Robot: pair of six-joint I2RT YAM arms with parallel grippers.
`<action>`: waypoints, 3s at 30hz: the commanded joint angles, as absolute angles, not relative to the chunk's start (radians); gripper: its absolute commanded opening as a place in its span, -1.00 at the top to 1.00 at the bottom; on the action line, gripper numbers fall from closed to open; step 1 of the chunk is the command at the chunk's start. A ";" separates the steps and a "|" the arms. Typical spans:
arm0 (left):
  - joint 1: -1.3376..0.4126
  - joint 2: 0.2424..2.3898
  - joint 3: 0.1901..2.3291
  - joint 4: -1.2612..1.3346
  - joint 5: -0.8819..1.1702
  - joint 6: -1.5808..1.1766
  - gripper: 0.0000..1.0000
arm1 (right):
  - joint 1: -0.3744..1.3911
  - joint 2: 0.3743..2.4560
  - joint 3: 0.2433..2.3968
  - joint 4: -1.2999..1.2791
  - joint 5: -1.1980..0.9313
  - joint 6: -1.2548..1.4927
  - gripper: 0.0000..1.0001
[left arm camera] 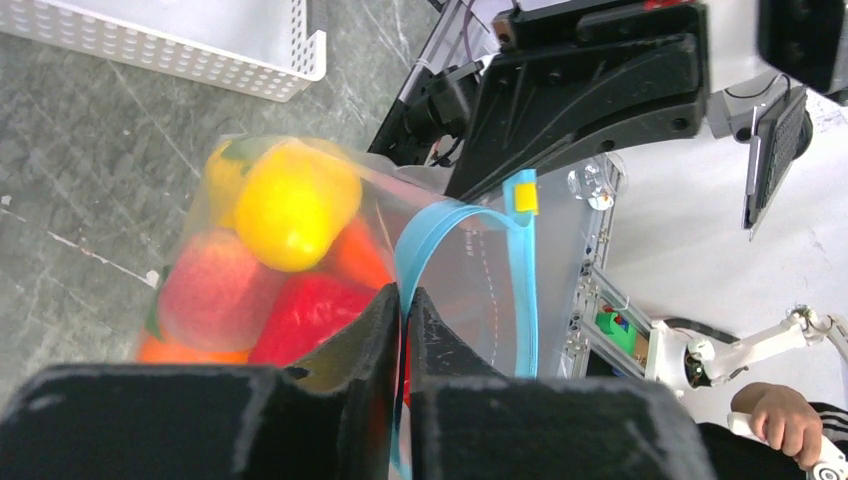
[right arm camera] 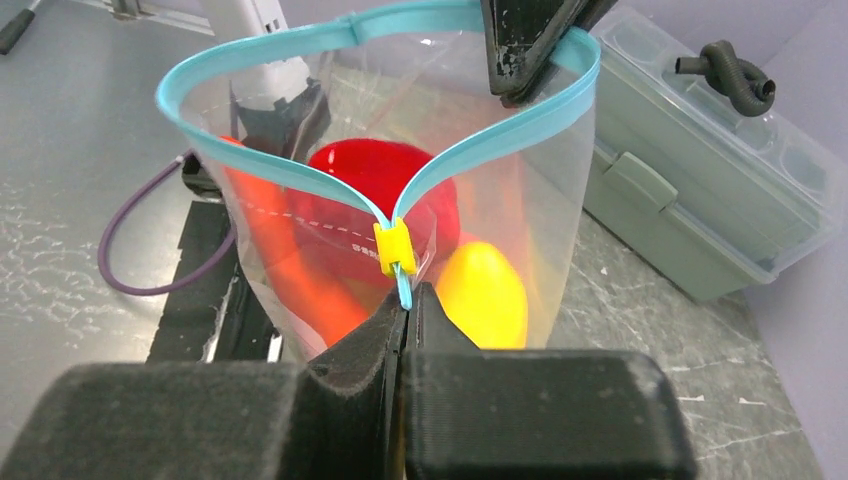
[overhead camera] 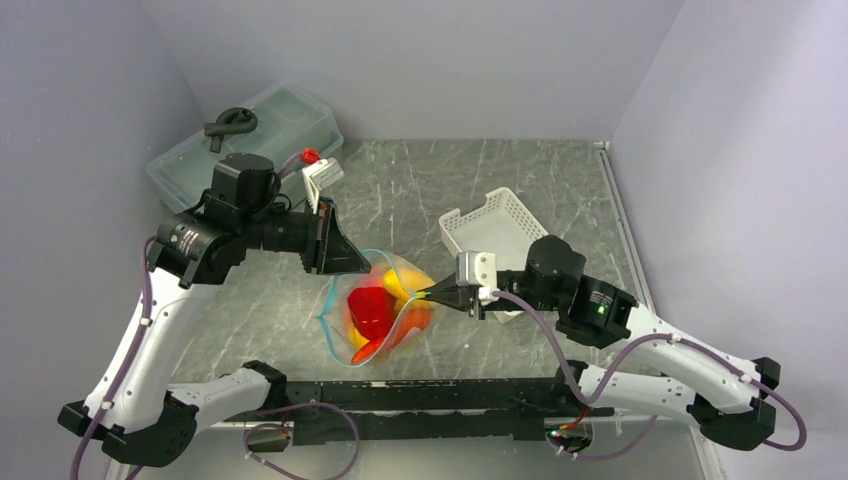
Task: Place the food in the zip-top bag and seal the zipper
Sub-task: Zip the zipper food storage bag at the center of the board.
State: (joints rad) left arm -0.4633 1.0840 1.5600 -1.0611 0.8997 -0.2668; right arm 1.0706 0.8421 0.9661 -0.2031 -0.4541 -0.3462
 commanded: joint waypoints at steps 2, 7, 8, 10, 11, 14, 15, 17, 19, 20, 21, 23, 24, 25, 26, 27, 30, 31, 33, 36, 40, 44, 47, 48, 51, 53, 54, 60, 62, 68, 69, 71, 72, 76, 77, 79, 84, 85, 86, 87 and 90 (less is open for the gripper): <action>-0.460 1.064 1.571 -1.080 0.837 -0.217 0.52 | 1.074 0.856 1.089 -0.310 -0.486 -0.359 1.00; -0.460 1.049 1.575 -1.103 0.793 -0.179 0.18 | 1.075 0.893 1.163 -0.439 -0.486 -0.349 1.00; -0.460 1.045 1.577 -1.104 0.789 -0.172 0.14 | 1.074 0.905 1.181 -0.471 -0.489 -0.348 1.00; -0.460 1.030 1.578 -1.092 0.801 -0.168 0.07 | 1.075 0.934 1.221 -0.529 -0.491 -0.337 1.00; -0.460 1.022 1.573 -1.079 0.822 -0.168 0.03 | 1.075 0.951 1.242 -0.558 -0.491 -0.328 1.00; -0.460 0.994 1.541 -1.015 0.887 -0.178 -0.11 | 1.074 1.013 1.311 -0.651 -0.500 -0.301 1.00; -0.460 0.988 1.527 -0.995 0.911 -0.183 -0.14 | 1.074 1.031 1.330 -0.674 -0.504 -0.294 1.00; -0.460 0.974 1.499 -0.957 0.944 -0.186 -0.20 | 1.075 1.060 1.365 -0.712 -0.503 -0.284 1.00; -0.460 0.963 1.474 -0.924 0.975 -0.187 -0.28 | 1.075 1.077 1.375 -0.723 -0.503 -0.272 1.00; -0.460 0.957 1.459 -0.895 0.994 -0.191 -0.32 | 1.075 1.082 1.376 -0.721 -0.505 -0.267 1.00; -0.460 0.950 1.445 -0.873 1.011 -0.199 -0.39 | 1.075 1.085 1.376 -0.719 -0.506 -0.261 1.00; -0.460 0.936 1.416 -0.823 1.039 -0.216 -0.48 | 1.075 1.099 1.387 -0.721 -0.506 -0.244 1.00; -0.460 0.929 1.397 -0.797 1.050 -0.226 -0.51 | 1.075 1.110 1.401 -0.728 -0.504 -0.231 1.00; -0.460 0.921 1.382 -0.766 1.063 -0.236 -0.53 | 1.075 1.123 1.417 -0.737 -0.503 -0.217 1.00; -0.460 0.914 1.367 -0.743 1.074 -0.246 -0.55 | 1.075 1.139 1.436 -0.748 -0.500 -0.203 1.00; -0.460 0.907 1.352 -0.721 1.079 -0.251 -0.58 | 1.075 1.156 1.457 -0.761 -0.500 -0.191 1.00; -0.460 0.891 1.311 -0.676 1.072 -0.262 -0.63 | 1.075 1.201 1.506 -0.789 -0.500 -0.158 1.00; -0.460 0.889 1.299 -0.666 1.067 -0.263 -0.64 | 1.075 1.212 1.516 -0.793 -0.497 -0.148 1.00; -0.460 0.890 1.277 -0.638 1.065 -0.272 -0.65 | 1.076 1.236 1.539 -0.802 -0.498 -0.124 1.00; -0.459 0.893 1.257 -0.616 1.055 -0.270 -0.65 | 1.075 1.268 1.571 -0.825 -0.511 -0.103 1.00; -0.460 0.887 1.224 -0.573 1.047 -0.257 -0.61 | 1.075 1.296 1.605 -0.837 -0.533 -0.075 1.00; -0.460 0.864 1.185 -0.489 1.079 -0.258 -0.54 | 1.075 1.338 1.654 -0.861 -0.515 -0.039 1.00; -0.460 0.853 1.172 -0.476 1.087 -0.241 -0.44 | 1.075 1.370 1.690 -0.874 -0.515 -0.017 1.00; -0.460 0.853 1.170 -0.478 1.089 -0.236 -0.42 | 1.075 1.380 1.703 -0.878 -0.515 -0.009 1.00; -0.460 0.858 1.173 -0.501 1.091 -0.215 -0.36 | 1.075 1.414 1.748 -0.903 -0.510 -0.002 1.00; -0.461 0.858 1.174 -0.515 1.089 -0.201 -0.32 | 1.074 1.433 1.775 -0.912 -0.515 0.031 1.00; -0.460 0.856 1.173 -0.521 1.086 -0.193 -0.31 | 1.075 1.440 1.785 -0.914 -0.519 0.036 1.00; -0.460 0.845 1.176 -0.557 1.065 -0.146 -0.12 | 1.075 1.476 1.830 -0.925 -0.533 0.059 1.00; -0.460 0.844 1.182 -0.575 1.068 -0.128 -0.05 | 1.075 1.487 1.846 -0.933 -0.528 0.066 1.00; -0.461 0.842 1.193 -0.626 1.066 -0.081 0.11 | 1.075 1.515 1.888 -0.957 -0.506 0.091 1.00; -0.460 0.842 1.196 -0.633 1.065 -0.073 0.14 | 1.075 1.519 1.894 -0.961 -0.501 0.095 1.00; -0.460 0.841 1.199 -0.648 1.057 -0.059 0.18 | 1.075 1.527 1.907 -0.965 -0.496 0.101 1.00; -0.460 0.841 1.201 -0.654 1.050 -0.055 0.20 | 1.075 1.530 1.912 -0.966 -0.492 0.103 1.00; -0.459 0.841 1.209 -0.671 1.035 -0.042 0.28 | 1.075 1.538 1.922 -0.974 -0.484 0.109 1.00; -0.460 0.840 1.213 -0.675 1.027 -0.038 0.32 | 1.075 1.541 1.922 -0.975 -0.482 0.110 1.00; -0.460 0.838 1.220 -0.683 1.013 -0.034 0.36 | 1.075 1.545 1.925 -0.980 -0.480 0.112 1.00; -0.460 0.824 1.226 -0.684 0.974 -0.036 0.42 | 1.075 1.552 1.927 -0.992 -0.469 0.114 1.00; -0.460 0.820 1.225 -0.679 0.967 -0.039 0.42 | 1.074 1.552 1.928 -0.994 -0.468 0.116 1.00; -0.460 0.817 1.225 -0.676 0.963 -0.041 0.42 | 1.075 1.553 1.927 -0.996 -0.467 0.116 1.00; -0.460 0.815 1.223 -0.673 0.962 -0.041 0.42 | 1.075 1.553 1.926 -0.994 -0.469 0.118 1.00; -0.460 0.814 1.225 -0.677 0.958 -0.039 0.46 | 1.075 1.551 1.925 -0.996 -0.464 0.117 1.00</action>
